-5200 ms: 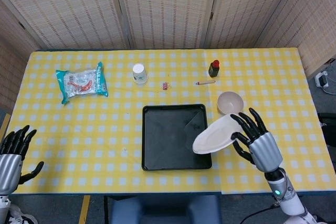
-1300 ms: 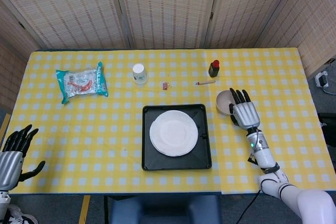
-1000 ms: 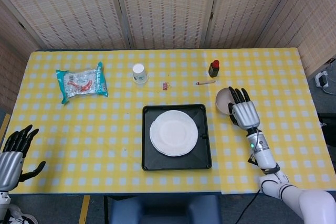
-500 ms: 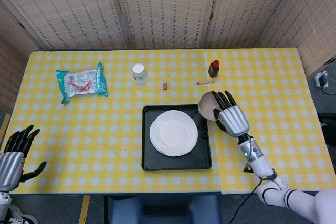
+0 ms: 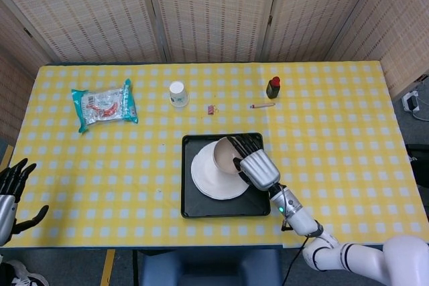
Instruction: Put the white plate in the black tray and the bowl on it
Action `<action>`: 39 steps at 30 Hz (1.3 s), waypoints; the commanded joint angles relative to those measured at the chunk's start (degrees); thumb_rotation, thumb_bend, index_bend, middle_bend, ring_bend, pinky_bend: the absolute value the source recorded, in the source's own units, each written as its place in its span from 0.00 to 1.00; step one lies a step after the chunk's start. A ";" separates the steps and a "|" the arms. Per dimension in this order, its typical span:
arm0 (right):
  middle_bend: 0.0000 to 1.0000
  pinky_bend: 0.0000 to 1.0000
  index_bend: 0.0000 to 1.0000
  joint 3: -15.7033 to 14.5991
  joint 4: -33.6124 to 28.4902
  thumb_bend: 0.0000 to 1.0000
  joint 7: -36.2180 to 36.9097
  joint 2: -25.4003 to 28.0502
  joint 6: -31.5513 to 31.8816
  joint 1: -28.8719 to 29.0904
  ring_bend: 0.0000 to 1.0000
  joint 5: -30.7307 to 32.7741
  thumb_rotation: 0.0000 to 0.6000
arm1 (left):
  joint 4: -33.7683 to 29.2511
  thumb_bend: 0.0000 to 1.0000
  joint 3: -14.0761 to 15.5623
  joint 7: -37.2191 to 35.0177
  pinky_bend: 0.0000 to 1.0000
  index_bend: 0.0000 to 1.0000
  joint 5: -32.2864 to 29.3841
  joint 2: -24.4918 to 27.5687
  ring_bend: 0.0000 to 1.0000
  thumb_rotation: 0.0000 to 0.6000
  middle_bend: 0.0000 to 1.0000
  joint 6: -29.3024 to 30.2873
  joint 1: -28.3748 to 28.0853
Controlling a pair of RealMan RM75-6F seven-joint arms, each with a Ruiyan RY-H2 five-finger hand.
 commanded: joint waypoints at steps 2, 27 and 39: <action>0.03 0.00 0.65 0.27 2.60 0.49 0.14 -2.96 -2.31 1.41 0.00 1.13 1.00 | -0.11 0.32 -0.14 -0.93 0.04 0.00 0.09 0.68 0.01 1.00 0.00 1.36 0.77; 0.03 0.00 0.65 -2.09 -0.16 0.49 -3.25 -1.85 -2.20 0.07 0.00 0.87 1.00 | -0.27 0.32 0.05 -0.65 0.04 0.00 0.90 0.81 0.01 1.00 0.00 1.52 1.17; 0.00 0.00 0.44 -2.11 -2.61 0.49 -7.59 -0.91 -3.41 -0.73 0.00 3.14 1.00 | -0.79 0.32 0.11 -0.45 0.04 0.00 0.83 1.12 0.01 1.00 0.00 1.42 1.35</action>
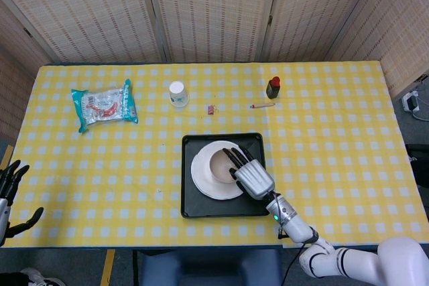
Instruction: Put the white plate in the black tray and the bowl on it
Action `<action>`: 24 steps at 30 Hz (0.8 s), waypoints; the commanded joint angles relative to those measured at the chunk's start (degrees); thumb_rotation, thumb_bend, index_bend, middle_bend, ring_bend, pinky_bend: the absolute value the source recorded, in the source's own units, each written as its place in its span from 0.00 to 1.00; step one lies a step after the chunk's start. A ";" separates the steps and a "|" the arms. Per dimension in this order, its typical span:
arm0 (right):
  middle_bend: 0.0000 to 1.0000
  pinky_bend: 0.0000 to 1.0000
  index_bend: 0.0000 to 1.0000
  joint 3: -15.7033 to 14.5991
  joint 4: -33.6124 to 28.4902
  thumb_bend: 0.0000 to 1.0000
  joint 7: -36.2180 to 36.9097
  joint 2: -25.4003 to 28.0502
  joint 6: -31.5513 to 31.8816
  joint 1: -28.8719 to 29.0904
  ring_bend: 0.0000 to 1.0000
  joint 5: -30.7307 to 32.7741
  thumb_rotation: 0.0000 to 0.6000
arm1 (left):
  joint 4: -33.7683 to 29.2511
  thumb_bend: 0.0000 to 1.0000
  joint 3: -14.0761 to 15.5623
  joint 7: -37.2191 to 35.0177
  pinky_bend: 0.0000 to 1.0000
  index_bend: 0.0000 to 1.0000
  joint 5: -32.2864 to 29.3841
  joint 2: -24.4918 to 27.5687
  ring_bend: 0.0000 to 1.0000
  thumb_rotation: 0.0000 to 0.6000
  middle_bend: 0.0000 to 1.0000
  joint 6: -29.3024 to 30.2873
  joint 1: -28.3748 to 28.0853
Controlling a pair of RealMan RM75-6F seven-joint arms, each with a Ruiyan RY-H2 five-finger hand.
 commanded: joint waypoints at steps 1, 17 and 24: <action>0.00 0.00 0.42 0.25 -0.84 0.49 -0.97 0.34 -0.97 0.01 0.00 0.98 1.00 | -0.10 0.32 0.02 0.13 0.04 0.00 0.10 0.01 0.01 1.00 0.00 0.07 0.03; 0.00 0.00 0.01 -1.94 -13.91 0.49 1.53 11.62 4.28 -4.46 0.00 -0.79 1.00 | -0.09 0.32 -0.16 0.34 0.04 0.00 0.07 0.09 0.01 1.00 0.00 0.54 0.33; 0.00 0.00 0.00 -4.63 -21.80 0.49 3.44 22.02 15.70 -12.24 0.00 -3.84 1.00 | -0.03 0.32 0.03 2.79 0.04 0.00 0.31 -0.83 0.01 1.00 0.00 -0.39 -0.10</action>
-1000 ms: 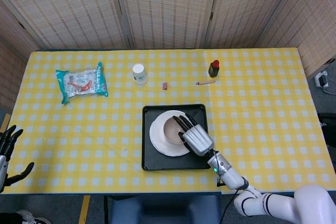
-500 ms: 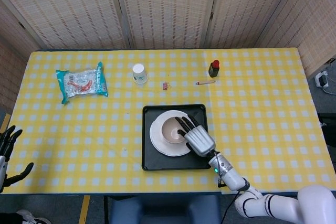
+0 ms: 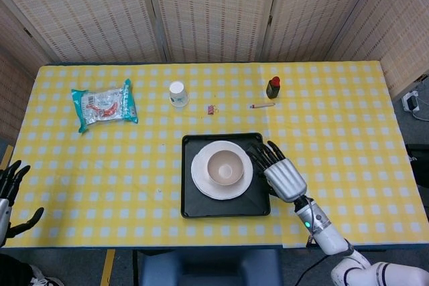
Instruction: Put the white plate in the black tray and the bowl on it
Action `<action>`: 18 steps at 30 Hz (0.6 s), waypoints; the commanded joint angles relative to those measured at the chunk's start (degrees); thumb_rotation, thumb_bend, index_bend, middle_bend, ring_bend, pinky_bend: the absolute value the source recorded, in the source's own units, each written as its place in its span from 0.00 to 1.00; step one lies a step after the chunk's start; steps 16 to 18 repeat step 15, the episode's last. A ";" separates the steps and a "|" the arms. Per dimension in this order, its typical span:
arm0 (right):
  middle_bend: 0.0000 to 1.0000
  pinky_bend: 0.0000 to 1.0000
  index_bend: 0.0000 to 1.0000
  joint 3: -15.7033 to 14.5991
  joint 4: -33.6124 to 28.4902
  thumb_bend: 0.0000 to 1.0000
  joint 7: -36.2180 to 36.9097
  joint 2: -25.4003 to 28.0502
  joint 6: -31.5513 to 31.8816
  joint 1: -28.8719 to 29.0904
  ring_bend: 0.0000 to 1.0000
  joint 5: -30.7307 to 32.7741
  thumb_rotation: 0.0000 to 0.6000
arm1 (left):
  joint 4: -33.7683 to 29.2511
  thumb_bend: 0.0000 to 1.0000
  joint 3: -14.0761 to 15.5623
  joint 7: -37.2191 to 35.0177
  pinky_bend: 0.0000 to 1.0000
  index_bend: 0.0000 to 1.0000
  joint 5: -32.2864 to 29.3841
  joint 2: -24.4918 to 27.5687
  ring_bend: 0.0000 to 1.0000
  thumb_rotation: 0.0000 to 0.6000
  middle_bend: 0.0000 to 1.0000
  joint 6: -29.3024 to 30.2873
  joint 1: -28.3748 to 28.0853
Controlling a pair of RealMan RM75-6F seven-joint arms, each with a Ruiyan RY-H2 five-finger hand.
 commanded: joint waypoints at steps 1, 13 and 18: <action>0.00 0.00 0.00 -2.35 -5.44 0.48 1.12 6.87 7.60 -6.13 0.00 -1.82 1.00 | -0.01 0.32 0.13 1.39 0.04 0.00 0.12 -0.55 0.01 1.00 0.00 -0.51 -0.24; 0.00 0.00 0.00 -7.50 -6.88 0.48 6.62 17.31 20.81 -21.03 0.00 -1.08 1.00 | -0.16 0.32 0.63 9.29 0.04 0.00 2.44 -3.65 0.01 1.00 0.00 0.19 -0.39; 0.00 0.00 0.00 -7.50 -7.52 0.48 8.53 18.46 20.58 -21.24 0.00 -1.69 1.00 | -0.19 0.32 0.75 10.23 0.04 0.00 2.65 -4.06 0.01 1.00 0.00 0.02 -0.47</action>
